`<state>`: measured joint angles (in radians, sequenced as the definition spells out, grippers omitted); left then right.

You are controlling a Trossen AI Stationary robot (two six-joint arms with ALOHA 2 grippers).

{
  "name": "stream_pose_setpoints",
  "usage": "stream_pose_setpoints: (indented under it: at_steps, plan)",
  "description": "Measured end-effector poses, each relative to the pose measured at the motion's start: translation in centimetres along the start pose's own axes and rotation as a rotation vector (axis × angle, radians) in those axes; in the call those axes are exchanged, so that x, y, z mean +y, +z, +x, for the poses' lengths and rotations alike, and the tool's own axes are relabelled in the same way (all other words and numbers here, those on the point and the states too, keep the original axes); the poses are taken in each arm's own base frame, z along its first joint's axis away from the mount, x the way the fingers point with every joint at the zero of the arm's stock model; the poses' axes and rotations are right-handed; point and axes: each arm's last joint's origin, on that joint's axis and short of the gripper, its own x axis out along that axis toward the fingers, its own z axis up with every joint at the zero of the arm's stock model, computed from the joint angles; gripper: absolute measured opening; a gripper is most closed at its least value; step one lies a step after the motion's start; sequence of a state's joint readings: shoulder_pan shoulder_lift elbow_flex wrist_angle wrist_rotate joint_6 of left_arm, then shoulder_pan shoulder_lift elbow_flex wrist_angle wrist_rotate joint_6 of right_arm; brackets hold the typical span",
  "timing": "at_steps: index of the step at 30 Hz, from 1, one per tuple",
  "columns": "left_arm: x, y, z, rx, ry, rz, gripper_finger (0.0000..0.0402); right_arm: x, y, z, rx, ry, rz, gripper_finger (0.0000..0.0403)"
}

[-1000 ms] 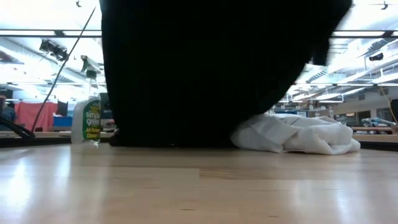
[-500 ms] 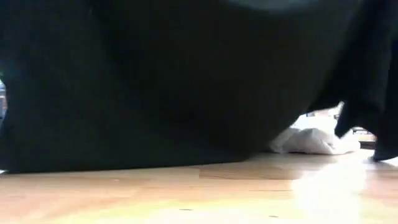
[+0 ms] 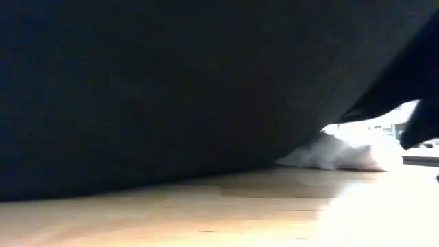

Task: Fold laundry
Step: Fold the black shirt

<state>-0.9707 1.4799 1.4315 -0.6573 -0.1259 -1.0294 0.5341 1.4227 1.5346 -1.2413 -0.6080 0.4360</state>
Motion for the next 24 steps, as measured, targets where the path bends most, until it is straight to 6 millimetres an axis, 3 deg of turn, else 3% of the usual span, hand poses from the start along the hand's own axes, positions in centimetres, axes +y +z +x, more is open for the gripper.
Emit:
stream_pose_setpoints:
  at_steps: [6,10,16,24]
  plan:
    - [-1.0,-1.4,0.3,0.053,-0.081,-0.048,0.0,1.3,-0.9,2.2,0.083,0.089,-0.02,0.0006]
    - [-0.6,-2.2,0.3,0.101,-0.021,-0.032,0.0,0.9,-1.2,2.4,0.085,0.006,-0.028,0.0006]
    - [0.5,-2.8,0.0,0.165,0.093,-0.075,0.0,-1.5,-1.5,0.7,0.084,-0.165,0.088,0.0006]
    - [3.2,-3.6,-2.3,0.2,0.386,-0.208,0.0,-4.7,-2.0,-3.9,-0.136,-0.435,0.211,0.0006]
